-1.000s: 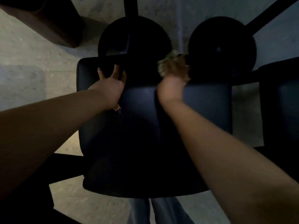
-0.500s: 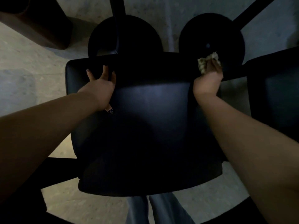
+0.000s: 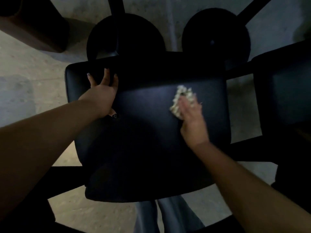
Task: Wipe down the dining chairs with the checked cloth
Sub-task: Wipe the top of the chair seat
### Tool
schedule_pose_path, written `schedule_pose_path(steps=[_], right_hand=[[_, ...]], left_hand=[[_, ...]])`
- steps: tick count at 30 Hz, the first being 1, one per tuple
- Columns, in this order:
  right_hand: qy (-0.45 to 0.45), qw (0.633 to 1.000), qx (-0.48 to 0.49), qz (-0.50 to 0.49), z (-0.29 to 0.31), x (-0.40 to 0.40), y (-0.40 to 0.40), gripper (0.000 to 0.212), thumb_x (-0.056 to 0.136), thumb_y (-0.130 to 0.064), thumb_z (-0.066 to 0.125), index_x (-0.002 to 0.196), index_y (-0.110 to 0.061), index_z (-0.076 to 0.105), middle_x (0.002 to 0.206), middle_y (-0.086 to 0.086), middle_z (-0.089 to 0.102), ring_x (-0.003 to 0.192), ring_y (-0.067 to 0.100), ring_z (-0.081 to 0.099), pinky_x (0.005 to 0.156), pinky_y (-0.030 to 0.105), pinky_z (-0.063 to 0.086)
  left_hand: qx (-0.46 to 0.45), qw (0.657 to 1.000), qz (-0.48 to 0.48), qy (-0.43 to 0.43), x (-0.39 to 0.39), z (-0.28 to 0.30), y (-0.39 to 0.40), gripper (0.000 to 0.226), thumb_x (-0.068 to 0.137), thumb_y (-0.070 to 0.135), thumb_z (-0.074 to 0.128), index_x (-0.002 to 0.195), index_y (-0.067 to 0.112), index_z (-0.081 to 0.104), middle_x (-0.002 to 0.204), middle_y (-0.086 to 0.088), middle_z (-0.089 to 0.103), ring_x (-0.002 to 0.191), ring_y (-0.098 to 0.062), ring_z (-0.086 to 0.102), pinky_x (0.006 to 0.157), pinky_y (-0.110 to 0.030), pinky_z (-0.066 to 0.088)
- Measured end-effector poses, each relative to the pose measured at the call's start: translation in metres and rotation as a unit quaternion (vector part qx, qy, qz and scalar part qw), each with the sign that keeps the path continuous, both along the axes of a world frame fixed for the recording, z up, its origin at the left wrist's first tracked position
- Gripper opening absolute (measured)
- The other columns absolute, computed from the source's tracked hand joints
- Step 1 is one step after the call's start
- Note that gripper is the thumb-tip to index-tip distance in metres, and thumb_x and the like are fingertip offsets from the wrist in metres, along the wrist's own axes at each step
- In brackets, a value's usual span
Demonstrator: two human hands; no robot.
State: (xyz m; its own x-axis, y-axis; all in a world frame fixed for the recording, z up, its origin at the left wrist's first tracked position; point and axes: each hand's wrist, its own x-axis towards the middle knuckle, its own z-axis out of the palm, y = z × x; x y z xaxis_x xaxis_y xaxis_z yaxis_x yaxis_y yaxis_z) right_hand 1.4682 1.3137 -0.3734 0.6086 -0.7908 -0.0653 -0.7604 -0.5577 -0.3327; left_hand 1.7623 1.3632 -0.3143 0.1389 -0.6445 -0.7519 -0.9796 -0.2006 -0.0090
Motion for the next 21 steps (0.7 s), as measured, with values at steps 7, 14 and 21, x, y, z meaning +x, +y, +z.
schedule_pose_path(steps=[7, 14, 21], right_hand=[[-0.022, 0.937, 0.027, -0.347, 0.011, 0.037, -0.027, 0.074, 0.071, 0.003, 0.038, 0.145, 0.001, 0.032, 0.156, 0.017, 0.018, 0.146, 0.037, 0.006, 0.117, 0.04, 0.001], [0.066, 0.985, 0.015, 0.161, 0.007, 0.102, 0.162, 0.058, 0.084, -0.01, 0.027, 0.137, -0.005, 0.048, 0.143, 0.02, 0.045, 0.134, 0.041, 0.034, 0.105, 0.057, 0.035], [0.074, 0.994, -0.065, 0.049, -0.002, -0.004, 0.011, 0.068, 0.059, 0.008, 0.052, 0.127, 0.005, 0.054, 0.134, 0.026, 0.052, 0.124, 0.053, 0.043, 0.099, 0.065, 0.033]], left_hand=[[-0.011, 1.0, -0.02, -0.011, -0.002, 0.0, 0.0, 0.126, 0.073, 0.04, 0.08, 0.148, -0.009, -0.01, 0.151, -0.039, -0.013, 0.144, -0.045, -0.018, 0.11, -0.072, 0.007], [-0.009, 1.0, -0.013, -0.002, 0.002, -0.006, 0.002, 0.126, 0.076, 0.04, 0.077, 0.148, -0.006, -0.015, 0.151, -0.037, -0.018, 0.142, -0.041, -0.026, 0.11, -0.072, 0.001], [-0.036, 0.999, 0.012, 0.018, 0.006, -0.007, 0.007, 0.129, 0.074, 0.04, 0.08, 0.15, -0.001, -0.015, 0.153, -0.033, -0.02, 0.143, -0.036, -0.028, 0.111, -0.067, -0.008]])
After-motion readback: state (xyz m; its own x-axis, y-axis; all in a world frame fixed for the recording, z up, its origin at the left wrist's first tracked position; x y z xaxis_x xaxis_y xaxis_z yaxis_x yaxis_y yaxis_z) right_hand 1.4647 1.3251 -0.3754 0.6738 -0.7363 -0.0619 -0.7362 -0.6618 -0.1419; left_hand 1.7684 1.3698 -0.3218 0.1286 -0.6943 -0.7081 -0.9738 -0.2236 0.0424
